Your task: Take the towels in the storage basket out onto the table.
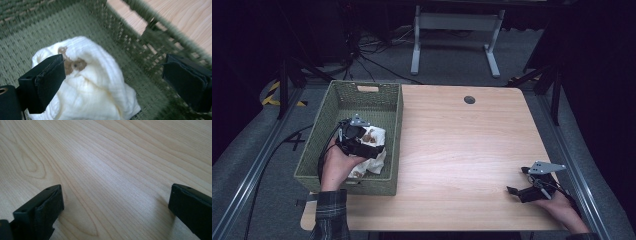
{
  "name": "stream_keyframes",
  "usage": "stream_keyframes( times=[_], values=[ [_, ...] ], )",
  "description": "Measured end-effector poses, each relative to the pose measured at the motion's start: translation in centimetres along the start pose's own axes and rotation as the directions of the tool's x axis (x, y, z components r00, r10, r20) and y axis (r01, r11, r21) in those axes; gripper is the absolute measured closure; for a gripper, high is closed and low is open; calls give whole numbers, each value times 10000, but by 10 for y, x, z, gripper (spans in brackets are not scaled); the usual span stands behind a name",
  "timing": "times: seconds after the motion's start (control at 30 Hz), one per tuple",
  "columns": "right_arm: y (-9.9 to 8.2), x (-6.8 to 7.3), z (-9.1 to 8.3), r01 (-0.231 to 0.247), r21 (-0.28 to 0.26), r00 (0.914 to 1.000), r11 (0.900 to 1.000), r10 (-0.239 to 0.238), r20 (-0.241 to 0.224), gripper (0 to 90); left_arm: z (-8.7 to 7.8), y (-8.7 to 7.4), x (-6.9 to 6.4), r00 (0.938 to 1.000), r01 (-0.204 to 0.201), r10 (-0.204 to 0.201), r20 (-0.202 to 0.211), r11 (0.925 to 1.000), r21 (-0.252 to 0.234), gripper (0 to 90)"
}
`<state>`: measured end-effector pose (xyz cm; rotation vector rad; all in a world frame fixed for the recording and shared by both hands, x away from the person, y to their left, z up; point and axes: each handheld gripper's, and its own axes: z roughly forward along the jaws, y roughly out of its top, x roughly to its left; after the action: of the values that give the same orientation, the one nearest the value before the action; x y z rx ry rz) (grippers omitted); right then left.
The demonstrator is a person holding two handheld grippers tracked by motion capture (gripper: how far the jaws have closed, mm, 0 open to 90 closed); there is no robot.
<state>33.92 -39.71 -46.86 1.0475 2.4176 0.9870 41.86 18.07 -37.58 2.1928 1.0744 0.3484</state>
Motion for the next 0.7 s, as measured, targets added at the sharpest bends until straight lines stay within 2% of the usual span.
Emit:
stream_keyframes(
  times=[0.23,0.33,0.47,0.6,0.7],
  values=[
    [0,0,0,5,-1,10000,10000,-5,-5,2,8,-9,7,10000,-21,20,24,9977,671,58],
    [0,0,0,-2,2,10000,10000,2,-10,2,12,-10,8,9999,-63,56,85,9967,807,58],
    [0,0,0,-4,6,10000,10000,4,-15,2,18,-12,8,9996,-228,208,173,9922,1223,65],
    [0,0,0,5,1,10000,10000,-5,-11,2,24,-14,9,9997,-229,213,106,9826,1842,71],
    [0,0,0,-9,2,10000,10000,9,-15,2,26,-15,10,9997,-202,171,170,9787,2044,87]
  ],
)
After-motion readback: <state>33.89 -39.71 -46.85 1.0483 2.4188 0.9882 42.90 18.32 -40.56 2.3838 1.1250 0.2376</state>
